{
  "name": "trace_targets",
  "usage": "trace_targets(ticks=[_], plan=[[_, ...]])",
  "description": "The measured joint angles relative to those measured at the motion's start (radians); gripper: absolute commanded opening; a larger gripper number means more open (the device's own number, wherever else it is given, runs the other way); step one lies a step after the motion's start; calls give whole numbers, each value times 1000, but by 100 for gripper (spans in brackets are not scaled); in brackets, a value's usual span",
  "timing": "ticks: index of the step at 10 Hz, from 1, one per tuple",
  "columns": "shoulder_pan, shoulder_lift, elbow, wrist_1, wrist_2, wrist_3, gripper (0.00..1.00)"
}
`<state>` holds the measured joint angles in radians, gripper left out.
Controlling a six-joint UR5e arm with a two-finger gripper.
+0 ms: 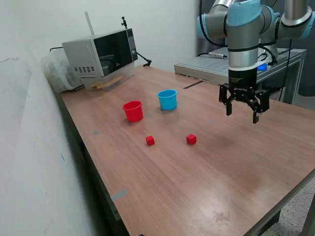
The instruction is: Place red objects in the red bin, and blue objects in the blue bin.
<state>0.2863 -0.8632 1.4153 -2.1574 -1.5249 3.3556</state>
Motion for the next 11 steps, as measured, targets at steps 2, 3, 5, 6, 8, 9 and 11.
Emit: trace_targets(ticks=[2,3,5,6,8,9,11], plan=[[-32,56,-52,7,-15,2,100],[-46,78,-72,7,-28,2,100],[-73,111,-99,5,-60,2,100],[-85,124,-106,-1,-84,2,100],[-104,141,-117,-15,-128,2,100],[-111,147,-122,-24,-141,2,100],[-120,159,-132,-46,-153,-10,100]])
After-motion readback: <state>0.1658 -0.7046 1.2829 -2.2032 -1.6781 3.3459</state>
